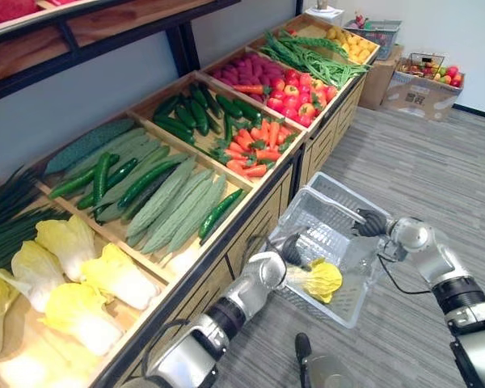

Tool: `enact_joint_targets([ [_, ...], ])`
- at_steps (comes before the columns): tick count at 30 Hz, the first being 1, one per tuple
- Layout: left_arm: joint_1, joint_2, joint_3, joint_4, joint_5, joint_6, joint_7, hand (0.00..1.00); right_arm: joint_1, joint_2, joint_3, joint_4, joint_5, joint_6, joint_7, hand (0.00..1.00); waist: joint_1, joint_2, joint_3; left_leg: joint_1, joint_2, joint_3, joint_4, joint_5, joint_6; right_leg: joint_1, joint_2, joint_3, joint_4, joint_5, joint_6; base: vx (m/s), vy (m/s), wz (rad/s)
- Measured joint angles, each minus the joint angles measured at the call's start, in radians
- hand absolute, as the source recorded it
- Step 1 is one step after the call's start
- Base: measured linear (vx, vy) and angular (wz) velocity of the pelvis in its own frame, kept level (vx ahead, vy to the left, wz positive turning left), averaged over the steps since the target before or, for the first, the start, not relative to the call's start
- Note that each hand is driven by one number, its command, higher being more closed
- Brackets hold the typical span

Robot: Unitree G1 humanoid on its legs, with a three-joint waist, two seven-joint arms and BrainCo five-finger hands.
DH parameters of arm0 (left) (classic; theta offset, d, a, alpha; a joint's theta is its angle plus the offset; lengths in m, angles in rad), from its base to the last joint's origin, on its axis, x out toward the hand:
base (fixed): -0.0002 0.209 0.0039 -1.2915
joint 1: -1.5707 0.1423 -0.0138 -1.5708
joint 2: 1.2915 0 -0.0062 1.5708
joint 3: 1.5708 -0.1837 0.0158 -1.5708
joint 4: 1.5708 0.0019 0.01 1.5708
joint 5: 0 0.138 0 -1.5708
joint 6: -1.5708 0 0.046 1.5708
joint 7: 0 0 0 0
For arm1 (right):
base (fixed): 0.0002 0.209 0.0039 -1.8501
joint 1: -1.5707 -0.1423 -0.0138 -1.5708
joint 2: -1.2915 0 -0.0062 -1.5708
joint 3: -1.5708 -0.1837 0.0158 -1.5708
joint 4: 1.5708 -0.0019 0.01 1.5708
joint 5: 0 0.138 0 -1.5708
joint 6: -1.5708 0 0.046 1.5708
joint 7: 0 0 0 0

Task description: Pick vegetable in the basket

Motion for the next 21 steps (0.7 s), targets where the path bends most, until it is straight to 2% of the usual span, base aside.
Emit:
enact_joint_targets([
  [3, 0.010, 0.008, -0.061, -0.183, -0.124, -0.039, -0.002, 0.00, 0.079, 0.020, -0.056, 0.010, -0.016, 0.032, -0.021, 1.00, 0.025, -0.001, 0.000, -0.013, 0.003, -0.032, 0.000, 0.001, 0.002, 0.012, -0.008, -0.024, -0.004, 0.000, 0.000, -0.05, 0.019, 0.28],
  [6, 0.073, 0.012, -0.072, -0.338, -0.250, -0.069, -0.001, 0.00, 0.135, 0.047, -0.094, 0.055, -0.022, 0.063, -0.063, 1.00, 0.028, -0.001, 0.000, -0.021, 0.003, -0.068, -0.006, 0.008, 0.012, 0.029, -0.017, -0.054, -0.014, 0.000, 0.000, -0.04, 0.006, 0.32],
  [10, 0.196, 0.065, -0.032, -0.489, -0.383, -0.108, 0.029, 0.00, 0.208, 0.077, -0.193, 0.106, -0.011, 0.082, -0.135, 1.00, 0.036, 0.000, 0.000, -0.033, -0.018, -0.123, -0.048, 0.035, 0.025, 0.045, -0.036, -0.092, -0.026, 0.000, 0.000, -0.05, -0.008, 0.36],
  [12, 0.234, 0.077, 0.005, -0.519, -0.395, -0.125, 0.047, 0.00, 0.238, 0.076, -0.218, 0.130, 0.003, 0.083, -0.152, 1.00, 0.046, 0.000, 0.000, -0.032, -0.027, -0.147, -0.069, 0.049, 0.026, 0.057, -0.041, -0.110, -0.037, 0.001, 0.001, -0.04, -0.019, 0.46],
  [13, 0.297, 0.099, 0.090, -0.578, -0.430, -0.151, 0.081, 0.00, 0.287, 0.077, -0.251, 0.172, 0.012, 0.082, -0.181, 1.00, 0.054, 0.001, -0.001, -0.035, -0.038, -0.187, -0.103, 0.071, 0.033, 0.077, -0.049, -0.133, -0.055, 0.004, 0.006, -0.05, -0.029, 0.63],
  [15, 0.335, 0.108, 0.162, -0.620, -0.463, -0.174, 0.114, 0.00, 0.319, 0.077, -0.268, 0.196, 0.033, 0.081, -0.204, 1.00, 0.058, 0.002, -0.002, -0.044, -0.045, -0.215, -0.121, 0.085, 0.038, 0.082, -0.056, -0.149, -0.062, 0.005, 0.007, -0.04, -0.020, 0.58],
  [17, 0.385, 0.125, 0.309, -0.688, -0.528, -0.221, 0.193, 0.00, 0.382, 0.077, -0.315, 0.247, 0.063, 0.078, -0.253, 1.00, 0.075, 0.005, -0.004, -0.061, -0.063, -0.266, -0.164, 0.116, 0.045, 0.093, -0.063, -0.184, -0.083, 0.009, 0.014, -0.03, -0.030, 0.60],
  [18, 0.397, 0.125, 0.351, -0.702, -0.539, -0.231, 0.208, 0.00, 0.392, 0.078, -0.328, 0.265, 0.067, 0.078, -0.258, 1.00, 0.077, 0.006, -0.004, -0.061, -0.067, -0.277, -0.176, 0.122, 0.045, 0.097, -0.065, -0.192, -0.087, 0.010, 0.014, -0.03, -0.024, 0.67],
  [19, 0.428, 0.124, 0.467, -0.724, -0.577, -0.273, 0.276, 0.00, 0.422, 0.080, -0.359, 0.306, 0.076, 0.078, -0.292, 1.00, 0.079, 0.007, -0.005, -0.064, -0.073, -0.312, -0.197, 0.143, 0.053, 0.114, -0.071, -0.220, -0.096, 0.010, 0.015, -0.02, -0.006, 0.55],
  [21, 0.444, 0.125, 0.553, -0.731, -0.592, -0.286, 0.336, 0.00, 0.450, 0.082, -0.394, 0.324, 0.094, 0.078, -0.307, 1.00, 0.083, 0.007, -0.005, -0.064, -0.077, -0.337, -0.212, 0.156, 0.057, 0.126, -0.074, -0.224, -0.103, 0.010, 0.015, -0.01, 0.001, 0.48],
])
